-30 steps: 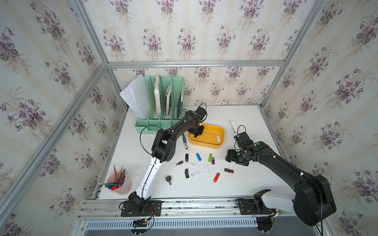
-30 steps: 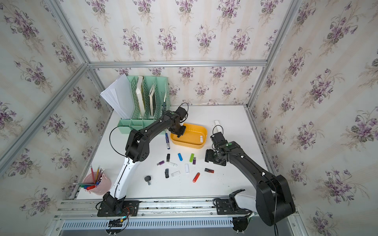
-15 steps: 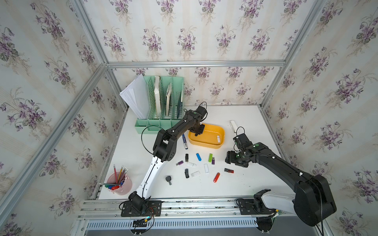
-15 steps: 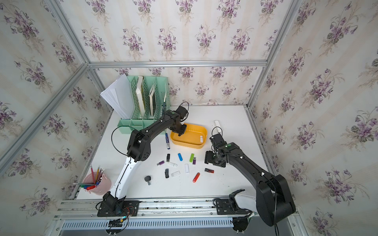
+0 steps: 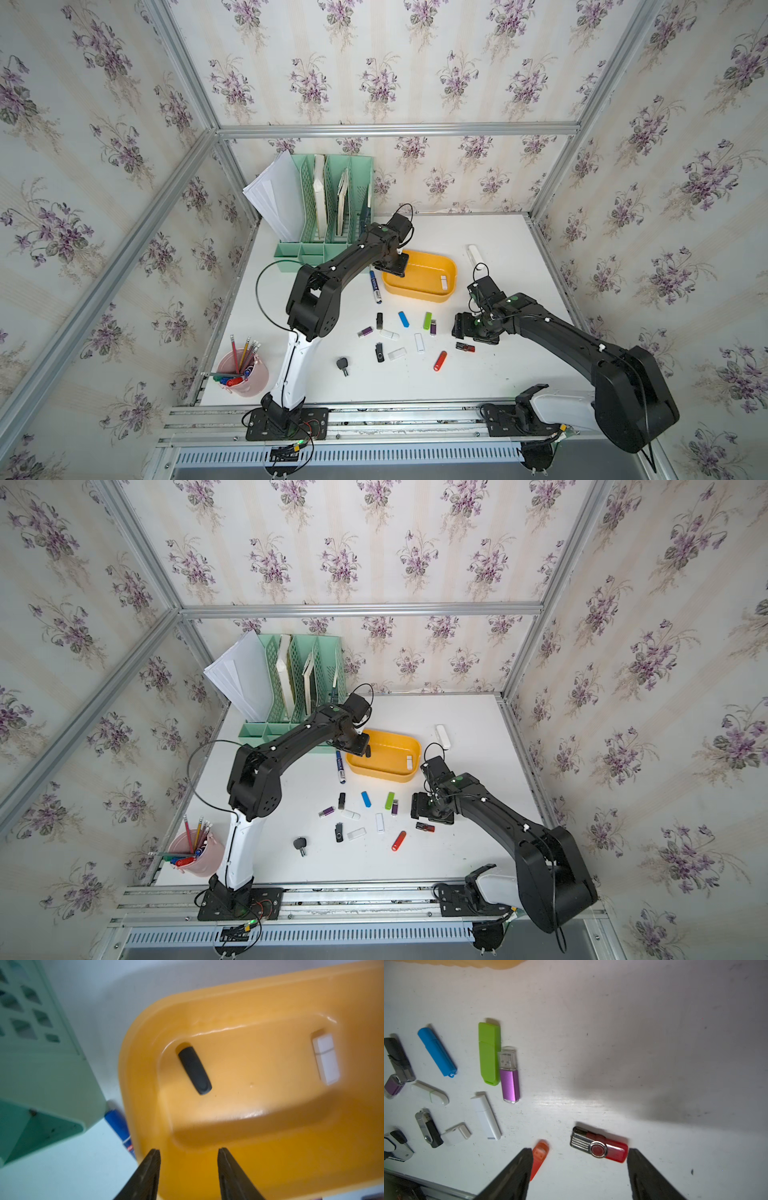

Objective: Put the usb flash drive into the storage box
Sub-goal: Place the USB flash in the storage box, then pick up the USB flash from the center of the board.

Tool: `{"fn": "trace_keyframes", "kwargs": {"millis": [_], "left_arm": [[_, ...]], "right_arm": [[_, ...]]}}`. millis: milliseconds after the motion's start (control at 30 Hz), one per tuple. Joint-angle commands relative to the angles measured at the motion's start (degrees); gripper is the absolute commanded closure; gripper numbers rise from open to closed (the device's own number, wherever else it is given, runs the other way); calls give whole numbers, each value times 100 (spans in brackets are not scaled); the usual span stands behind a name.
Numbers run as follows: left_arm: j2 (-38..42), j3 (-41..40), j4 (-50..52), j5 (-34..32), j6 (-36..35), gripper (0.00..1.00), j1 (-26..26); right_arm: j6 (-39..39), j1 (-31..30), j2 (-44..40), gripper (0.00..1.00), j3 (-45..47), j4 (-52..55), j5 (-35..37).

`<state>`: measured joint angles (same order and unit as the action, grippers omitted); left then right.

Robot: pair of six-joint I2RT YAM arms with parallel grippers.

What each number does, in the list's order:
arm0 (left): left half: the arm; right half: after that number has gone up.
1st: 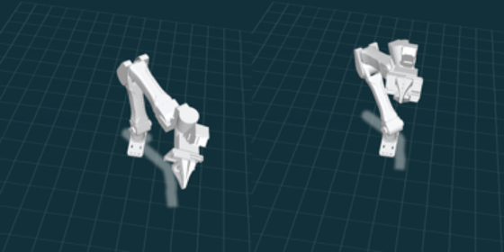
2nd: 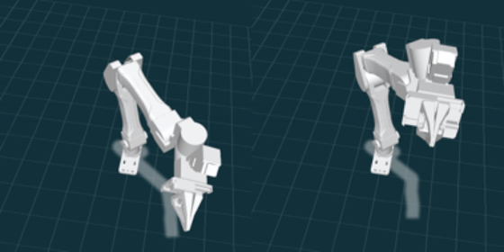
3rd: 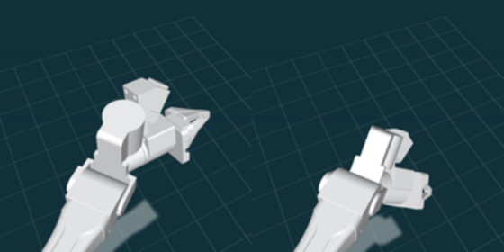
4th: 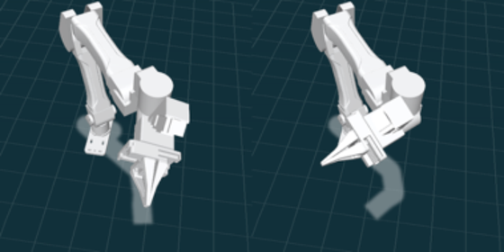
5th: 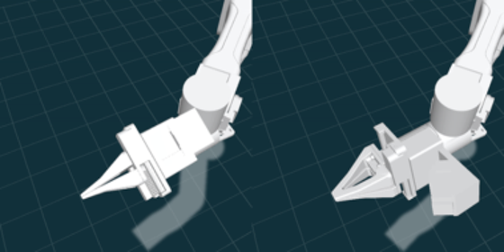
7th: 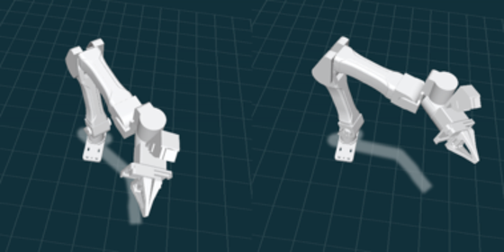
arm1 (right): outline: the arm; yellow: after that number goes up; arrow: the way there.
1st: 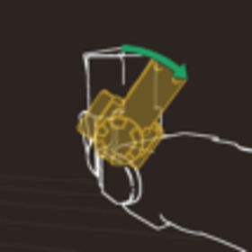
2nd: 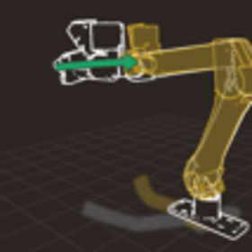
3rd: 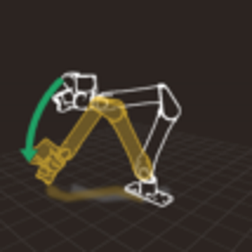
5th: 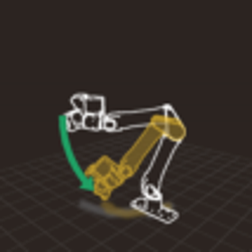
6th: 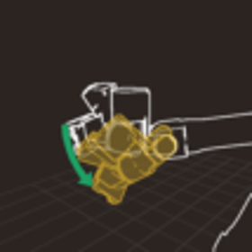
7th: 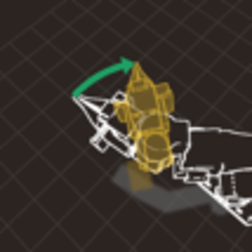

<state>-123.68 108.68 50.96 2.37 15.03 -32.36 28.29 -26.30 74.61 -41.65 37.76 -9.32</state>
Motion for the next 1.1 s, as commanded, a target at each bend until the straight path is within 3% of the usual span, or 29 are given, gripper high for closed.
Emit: {"fn": "trace_keyframes", "kwargs": {"millis": [0, 233, 500, 700, 1067], "left_arm": [[735, -824, -312, -160, 26, 48, 69], [2028, -2705, -622, -106, 158, 46, 214], [2615, -4196, -1160, 350, 375, 37, 221], [2864, -4767, -1332, 438, 400, 36, 226], [2862, -5191, -1597, 598, 287, 36, 151]], "right_arm": [[12, -22, 142, 23, 21, -237, -38], [51, -52, 396, 23, 221, -479, -140], [119, -262, 432, 23, 385, -464, -243], [324, -657, 434, 25, 483, -471, -261], [602, -771, 314, 28, 459, -86, 183]]}}
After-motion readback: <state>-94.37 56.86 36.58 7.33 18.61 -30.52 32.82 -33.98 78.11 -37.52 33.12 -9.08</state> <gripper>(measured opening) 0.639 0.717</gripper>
